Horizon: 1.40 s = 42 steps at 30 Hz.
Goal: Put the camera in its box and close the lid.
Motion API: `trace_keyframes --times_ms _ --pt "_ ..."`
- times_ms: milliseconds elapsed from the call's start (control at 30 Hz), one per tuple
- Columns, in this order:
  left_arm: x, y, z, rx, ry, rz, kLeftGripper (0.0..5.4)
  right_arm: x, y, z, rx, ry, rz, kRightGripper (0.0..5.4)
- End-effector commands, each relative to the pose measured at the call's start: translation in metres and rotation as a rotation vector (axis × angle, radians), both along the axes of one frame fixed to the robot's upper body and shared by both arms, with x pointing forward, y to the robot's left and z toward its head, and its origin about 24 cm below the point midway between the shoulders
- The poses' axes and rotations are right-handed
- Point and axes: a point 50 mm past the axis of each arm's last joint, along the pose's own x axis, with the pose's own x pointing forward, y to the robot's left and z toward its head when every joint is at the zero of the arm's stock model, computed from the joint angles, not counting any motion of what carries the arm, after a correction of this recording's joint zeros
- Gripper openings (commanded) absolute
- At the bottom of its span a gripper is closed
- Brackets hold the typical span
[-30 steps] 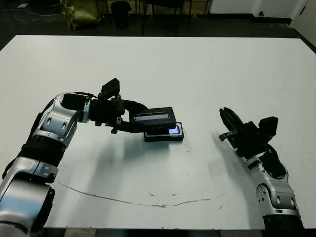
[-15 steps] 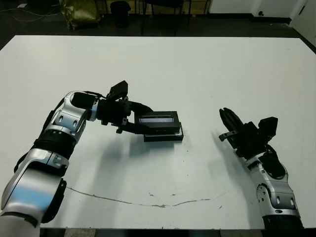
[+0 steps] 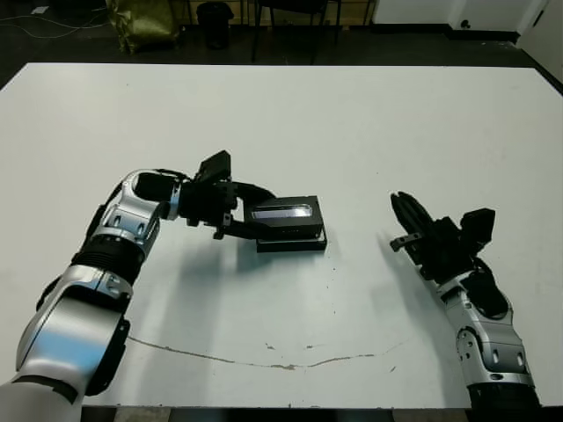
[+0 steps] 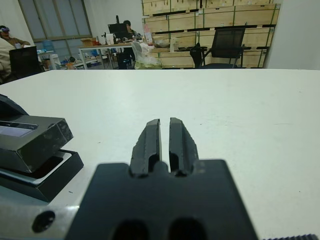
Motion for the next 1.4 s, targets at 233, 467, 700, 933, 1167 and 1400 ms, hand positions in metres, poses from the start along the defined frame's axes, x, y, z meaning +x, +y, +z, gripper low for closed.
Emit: trace_keyframes --times_ms 233,467,700,933,1167,1400 --pt "-0.003 0.003 -0.012 0.019 0.043 0.012 2.64 -0.001 -0.002 -0.006 -0.001 0.026 -0.006 0.00" --pt "-0.004 0.002 -0.016 0.026 0.090 0.019 2.64 -0.002 -0.001 -0.005 -0.007 0.030 -0.007 0.00" --pt "-0.006 -0.001 -0.023 0.017 0.139 0.022 2.64 -0.002 -0.002 -0.006 -0.017 0.018 -0.007 0.00" --pt "-0.008 -0.006 -0.027 0.021 0.141 0.020 2.64 -0.002 -0.003 -0.005 -0.006 0.022 -0.003 0.00" --pt "-0.008 -0.012 -0.028 0.024 0.142 0.007 2.64 -0.002 -0.003 -0.005 -0.010 0.023 -0.003 0.00" --pt "-0.007 -0.017 -0.026 0.027 0.124 -0.005 2.64 -0.002 -0.003 -0.005 -0.010 0.026 -0.011 0.00"
